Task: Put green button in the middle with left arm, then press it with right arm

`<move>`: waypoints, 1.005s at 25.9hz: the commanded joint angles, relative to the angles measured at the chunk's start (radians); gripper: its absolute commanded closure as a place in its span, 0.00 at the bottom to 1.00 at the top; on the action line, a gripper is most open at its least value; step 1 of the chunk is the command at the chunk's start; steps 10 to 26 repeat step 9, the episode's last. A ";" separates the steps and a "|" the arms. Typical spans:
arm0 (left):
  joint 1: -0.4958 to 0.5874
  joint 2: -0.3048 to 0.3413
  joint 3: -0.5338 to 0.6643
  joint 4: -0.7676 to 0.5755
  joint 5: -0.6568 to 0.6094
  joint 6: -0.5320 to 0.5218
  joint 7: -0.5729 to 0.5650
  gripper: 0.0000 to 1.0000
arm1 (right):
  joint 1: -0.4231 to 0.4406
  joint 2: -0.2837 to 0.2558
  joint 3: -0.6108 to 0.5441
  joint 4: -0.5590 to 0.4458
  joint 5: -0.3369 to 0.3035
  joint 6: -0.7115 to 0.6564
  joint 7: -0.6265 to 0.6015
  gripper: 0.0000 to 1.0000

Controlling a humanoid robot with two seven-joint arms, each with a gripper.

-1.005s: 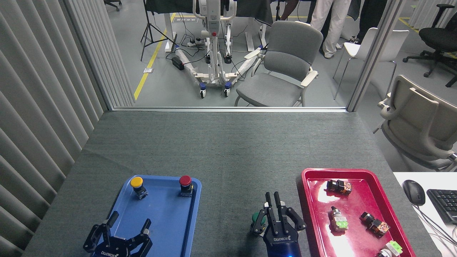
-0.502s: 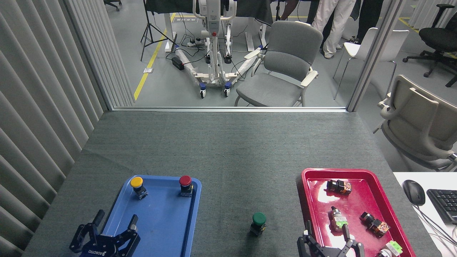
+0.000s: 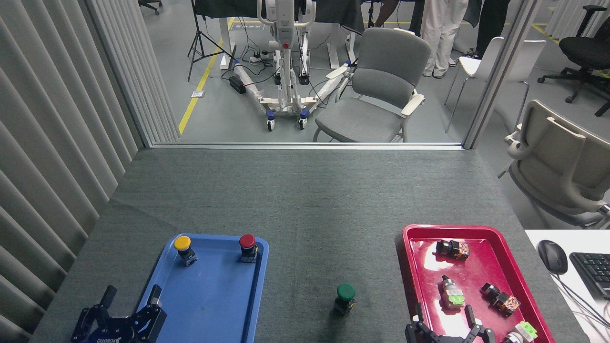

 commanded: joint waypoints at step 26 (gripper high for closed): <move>0.000 -0.009 0.012 0.043 0.003 0.073 0.003 0.00 | -0.005 0.002 0.052 0.000 0.000 -0.028 0.000 0.01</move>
